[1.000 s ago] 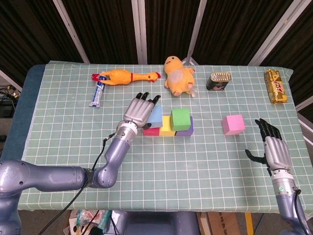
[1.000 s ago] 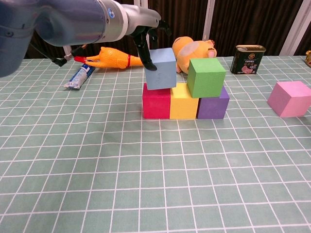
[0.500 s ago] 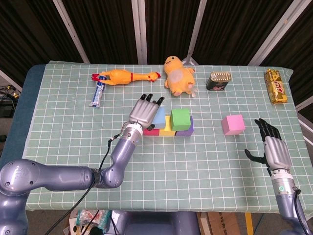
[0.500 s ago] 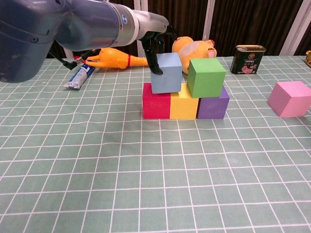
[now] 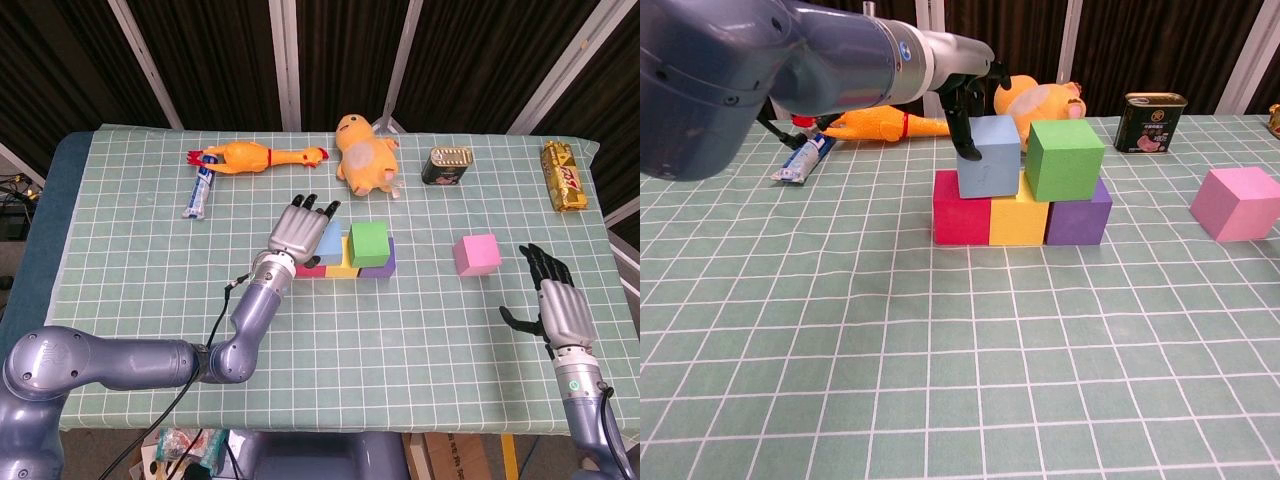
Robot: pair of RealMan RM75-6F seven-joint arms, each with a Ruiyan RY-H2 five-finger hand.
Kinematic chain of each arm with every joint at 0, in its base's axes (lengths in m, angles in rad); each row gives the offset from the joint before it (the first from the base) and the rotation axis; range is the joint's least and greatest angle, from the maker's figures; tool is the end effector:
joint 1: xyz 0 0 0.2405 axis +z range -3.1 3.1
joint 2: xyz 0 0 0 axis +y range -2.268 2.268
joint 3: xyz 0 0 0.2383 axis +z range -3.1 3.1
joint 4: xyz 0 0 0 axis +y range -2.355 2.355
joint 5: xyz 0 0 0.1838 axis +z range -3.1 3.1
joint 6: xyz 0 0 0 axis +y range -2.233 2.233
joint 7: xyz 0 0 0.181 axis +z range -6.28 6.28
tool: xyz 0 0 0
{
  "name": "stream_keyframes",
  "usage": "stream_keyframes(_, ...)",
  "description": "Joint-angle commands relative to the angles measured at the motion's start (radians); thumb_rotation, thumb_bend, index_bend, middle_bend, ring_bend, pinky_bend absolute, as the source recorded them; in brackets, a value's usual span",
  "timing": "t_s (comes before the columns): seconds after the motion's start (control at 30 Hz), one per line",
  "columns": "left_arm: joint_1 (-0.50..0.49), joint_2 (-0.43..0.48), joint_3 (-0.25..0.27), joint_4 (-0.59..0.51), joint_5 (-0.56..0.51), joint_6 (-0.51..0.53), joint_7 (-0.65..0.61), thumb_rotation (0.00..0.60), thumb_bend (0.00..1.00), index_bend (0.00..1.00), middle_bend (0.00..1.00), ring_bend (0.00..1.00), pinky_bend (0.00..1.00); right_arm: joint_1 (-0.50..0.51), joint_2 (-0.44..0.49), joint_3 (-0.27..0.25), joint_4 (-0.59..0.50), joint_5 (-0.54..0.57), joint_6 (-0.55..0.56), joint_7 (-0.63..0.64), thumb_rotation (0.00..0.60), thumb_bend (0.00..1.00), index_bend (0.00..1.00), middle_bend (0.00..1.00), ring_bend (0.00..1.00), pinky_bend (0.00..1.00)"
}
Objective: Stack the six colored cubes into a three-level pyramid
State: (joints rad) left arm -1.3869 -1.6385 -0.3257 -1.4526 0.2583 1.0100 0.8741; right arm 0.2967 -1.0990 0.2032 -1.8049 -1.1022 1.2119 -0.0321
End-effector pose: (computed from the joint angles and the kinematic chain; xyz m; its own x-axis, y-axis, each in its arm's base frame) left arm 0.0450 0.4169 -0.0217 0.5748 0.2314 0.7849 0.7979 -0.3715 -0.4748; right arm -0.2557 -0.2876 0.1583 0.1528 -0.1032 0.9829 -0.9797 0.1148 0.1643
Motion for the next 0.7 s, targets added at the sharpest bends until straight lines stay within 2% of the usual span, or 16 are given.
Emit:
stream_keyframes(0.03,-0.002,-0.007,-0.001,0.009,0.004,-0.003,-0.004,0.6,0.38,0.1,0.36,0.08,0.11,0.0,0.0,0.0,-0.001,-0.001,0.0,0.0,0.6,0.31,0.0,0.0,0.0,0.0)
stream_keyframes(0.7,-0.008,-0.029,-0.004,0.04,0.009,-0.021,-0.015,0.6,0.38,0.1,0.36,0.08,0.12,0.002,-0.005,-0.004,0.004,0.003,-0.007,-0.004,0.6,0.31,0.0,0.0,0.0,0.0)
